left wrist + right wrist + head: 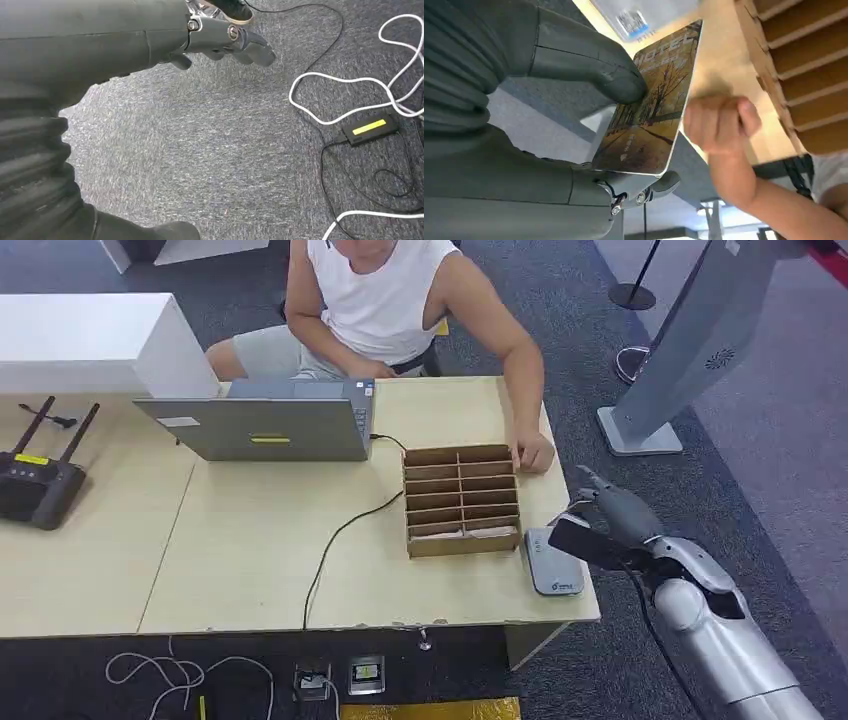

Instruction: Pass the card to the sensor for recognition and then transmit it.

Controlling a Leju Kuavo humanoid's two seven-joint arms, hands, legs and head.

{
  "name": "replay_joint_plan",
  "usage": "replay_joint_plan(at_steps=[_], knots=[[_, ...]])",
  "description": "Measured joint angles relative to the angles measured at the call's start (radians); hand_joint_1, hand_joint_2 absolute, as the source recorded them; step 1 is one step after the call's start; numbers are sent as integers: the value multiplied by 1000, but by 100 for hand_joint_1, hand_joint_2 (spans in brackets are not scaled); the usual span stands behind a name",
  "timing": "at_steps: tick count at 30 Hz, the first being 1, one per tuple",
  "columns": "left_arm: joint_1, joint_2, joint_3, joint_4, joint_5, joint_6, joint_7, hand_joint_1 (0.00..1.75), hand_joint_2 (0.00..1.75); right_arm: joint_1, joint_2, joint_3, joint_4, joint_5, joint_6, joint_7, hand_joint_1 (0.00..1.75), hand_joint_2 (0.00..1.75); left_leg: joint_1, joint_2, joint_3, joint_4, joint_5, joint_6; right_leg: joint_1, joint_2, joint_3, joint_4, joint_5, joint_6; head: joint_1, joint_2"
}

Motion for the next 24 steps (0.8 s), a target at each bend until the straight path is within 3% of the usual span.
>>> replay_joint_plan(at_steps=[12, 24], knots=[[0, 0, 0, 0, 4, -2, 12, 0, 175, 86, -1, 2, -5, 0, -20, 18, 175, 175, 0, 1, 0, 0, 0, 0, 0, 1, 0, 0, 0, 0, 0, 0], [0, -1, 1, 0, 5, -1, 14, 0, 175, 92, 18, 15, 2, 1, -22, 18, 175, 175, 0, 1, 0, 0, 0, 0, 0, 1, 0, 0, 0, 0, 0, 0]])
